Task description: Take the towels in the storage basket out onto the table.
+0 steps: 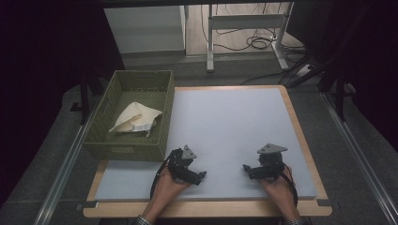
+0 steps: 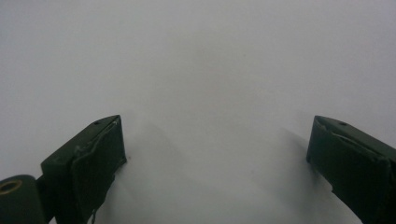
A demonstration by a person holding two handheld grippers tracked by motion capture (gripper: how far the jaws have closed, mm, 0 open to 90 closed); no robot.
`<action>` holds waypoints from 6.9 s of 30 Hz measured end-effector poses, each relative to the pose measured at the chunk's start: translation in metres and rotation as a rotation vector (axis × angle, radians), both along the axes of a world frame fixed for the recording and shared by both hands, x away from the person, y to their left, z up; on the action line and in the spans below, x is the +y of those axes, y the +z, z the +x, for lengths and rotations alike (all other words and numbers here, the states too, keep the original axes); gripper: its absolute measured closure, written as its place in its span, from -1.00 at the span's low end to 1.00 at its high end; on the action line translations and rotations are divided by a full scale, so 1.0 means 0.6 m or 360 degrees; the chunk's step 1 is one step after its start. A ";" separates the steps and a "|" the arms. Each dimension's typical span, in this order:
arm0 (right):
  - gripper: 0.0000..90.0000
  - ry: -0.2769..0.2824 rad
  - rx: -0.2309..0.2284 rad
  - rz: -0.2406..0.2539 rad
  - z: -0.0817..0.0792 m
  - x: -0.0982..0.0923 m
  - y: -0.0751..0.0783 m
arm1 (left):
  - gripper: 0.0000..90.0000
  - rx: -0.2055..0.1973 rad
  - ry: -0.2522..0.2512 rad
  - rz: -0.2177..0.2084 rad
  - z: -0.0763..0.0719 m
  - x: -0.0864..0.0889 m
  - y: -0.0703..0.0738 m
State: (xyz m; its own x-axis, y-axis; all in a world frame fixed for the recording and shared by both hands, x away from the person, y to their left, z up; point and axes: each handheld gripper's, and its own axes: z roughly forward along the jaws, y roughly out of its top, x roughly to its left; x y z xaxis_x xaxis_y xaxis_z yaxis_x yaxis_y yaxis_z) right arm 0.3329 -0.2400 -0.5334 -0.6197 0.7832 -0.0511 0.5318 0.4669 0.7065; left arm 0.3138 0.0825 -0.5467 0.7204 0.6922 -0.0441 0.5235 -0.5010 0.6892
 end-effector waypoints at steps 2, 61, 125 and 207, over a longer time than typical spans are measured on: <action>-0.90 0.0000 -0.0001 -0.0001 0.000 0.000 0.000 | -1.00 -0.0002 -0.0002 0.0001 0.000 0.000 0.000; -0.90 0.0004 -0.0002 0.0006 0.000 0.000 0.000 | -0.93 -0.0022 -0.0125 -0.0014 0.117 -0.060 0.161; -0.90 0.0003 0.0000 0.0007 0.000 -0.001 0.000 | -0.94 0.0364 0.0661 0.0135 0.287 0.332 0.134; -0.90 0.0003 0.0000 0.0006 0.000 -0.001 0.000 | 0.68 0.0259 0.0530 0.0040 0.197 0.340 0.311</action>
